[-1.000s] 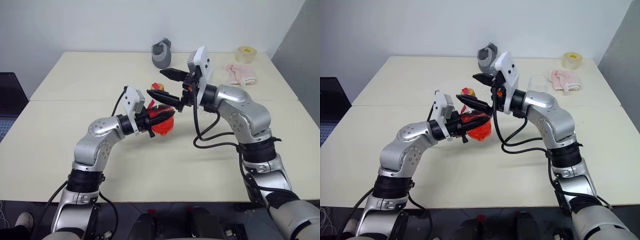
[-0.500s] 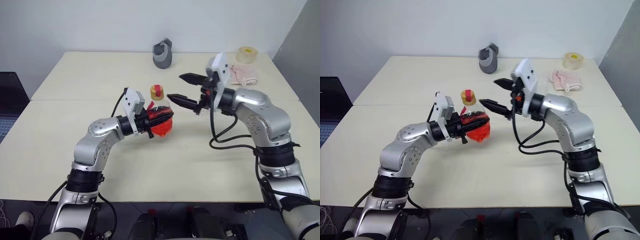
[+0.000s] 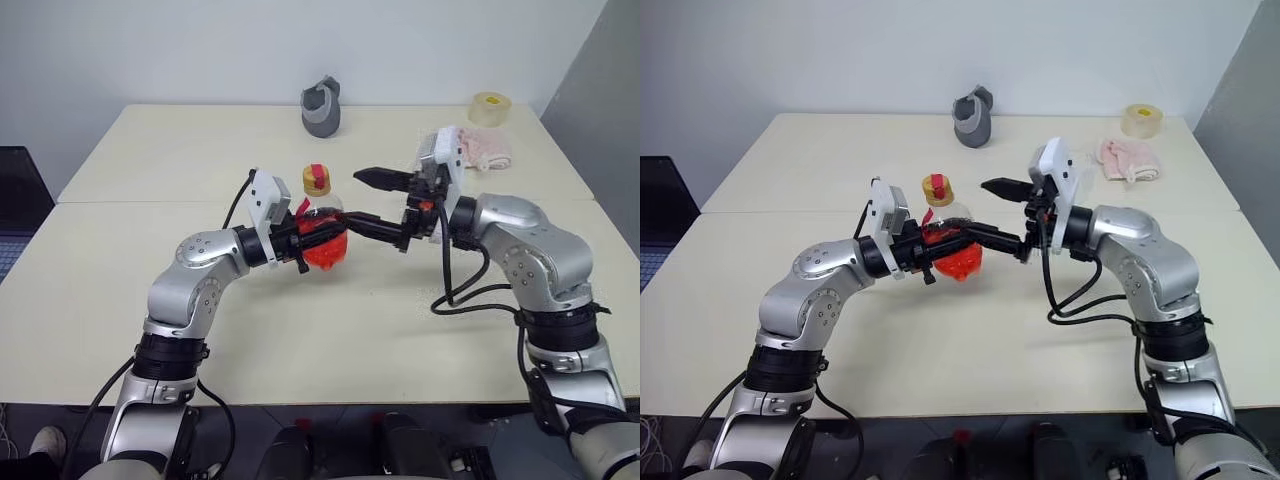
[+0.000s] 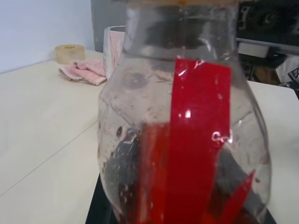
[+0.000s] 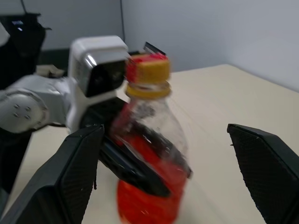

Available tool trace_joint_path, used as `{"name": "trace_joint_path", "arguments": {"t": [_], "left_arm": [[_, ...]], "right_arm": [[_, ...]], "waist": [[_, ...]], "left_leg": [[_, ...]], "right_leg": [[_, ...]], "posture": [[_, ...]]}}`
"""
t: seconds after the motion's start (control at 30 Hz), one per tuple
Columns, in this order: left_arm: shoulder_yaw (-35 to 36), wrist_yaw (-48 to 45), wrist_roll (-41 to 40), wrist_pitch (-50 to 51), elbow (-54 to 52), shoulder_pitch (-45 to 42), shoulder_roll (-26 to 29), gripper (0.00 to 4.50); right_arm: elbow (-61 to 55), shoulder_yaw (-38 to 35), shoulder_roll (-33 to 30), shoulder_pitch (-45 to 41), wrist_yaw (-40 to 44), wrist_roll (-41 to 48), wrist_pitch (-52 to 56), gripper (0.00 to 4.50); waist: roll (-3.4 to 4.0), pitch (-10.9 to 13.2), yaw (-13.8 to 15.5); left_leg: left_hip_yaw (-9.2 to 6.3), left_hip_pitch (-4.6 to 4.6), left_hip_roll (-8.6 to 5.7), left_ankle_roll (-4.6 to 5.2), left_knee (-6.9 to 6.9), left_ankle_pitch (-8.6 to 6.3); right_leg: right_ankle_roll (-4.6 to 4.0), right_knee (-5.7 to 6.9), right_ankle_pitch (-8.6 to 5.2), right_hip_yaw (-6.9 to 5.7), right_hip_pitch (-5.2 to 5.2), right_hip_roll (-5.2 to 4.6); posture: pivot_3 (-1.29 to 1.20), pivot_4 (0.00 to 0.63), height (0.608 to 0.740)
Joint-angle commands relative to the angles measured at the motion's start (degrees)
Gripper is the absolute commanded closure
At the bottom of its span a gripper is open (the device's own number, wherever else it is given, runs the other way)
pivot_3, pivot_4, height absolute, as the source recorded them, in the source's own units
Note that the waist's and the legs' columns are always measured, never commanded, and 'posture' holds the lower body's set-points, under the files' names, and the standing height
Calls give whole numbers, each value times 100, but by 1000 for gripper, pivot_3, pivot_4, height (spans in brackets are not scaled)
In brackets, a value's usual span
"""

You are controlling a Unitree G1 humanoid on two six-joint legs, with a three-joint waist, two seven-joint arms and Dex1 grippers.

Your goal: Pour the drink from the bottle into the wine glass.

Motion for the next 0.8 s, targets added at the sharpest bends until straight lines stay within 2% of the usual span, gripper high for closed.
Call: {"name": "trace_joint_path", "arguments": {"t": [0.03,0.2,0.47,0.8], "left_arm": [[105,-22,-85,-105,-206,-112,29,3514],[58,1,-109,-59,-353,5,7,3514],[51,25,-102,-62,-357,8,-8,3514],[43,53,-81,-90,-321,13,-57,3514]], "right_arm": [[-118,-78,250,-407,-321,115,83,0],[-9,-74,598,-611,-527,179,227,0],[46,19,672,-613,-377,224,328,0],[158,90,570,-647,-175,143,266,3281]], "waist": [[0,0,4],[0,0,10],[0,0,7],[0,0,5]], "left_leg": [[-1,0,0,0,0,0],[-3,-1,0,-1,0,1],[-2,-1,-2,-1,0,0],[-2,-1,-2,0,1,0]], "right_leg": [[0,1,0,0,-1,0],[0,-2,0,-2,0,-5],[0,-1,0,-2,0,-6],[0,-1,0,-1,0,-5]], "posture": [[0,150,740],[0,150,740],[0,150,740],[0,150,740]]}}
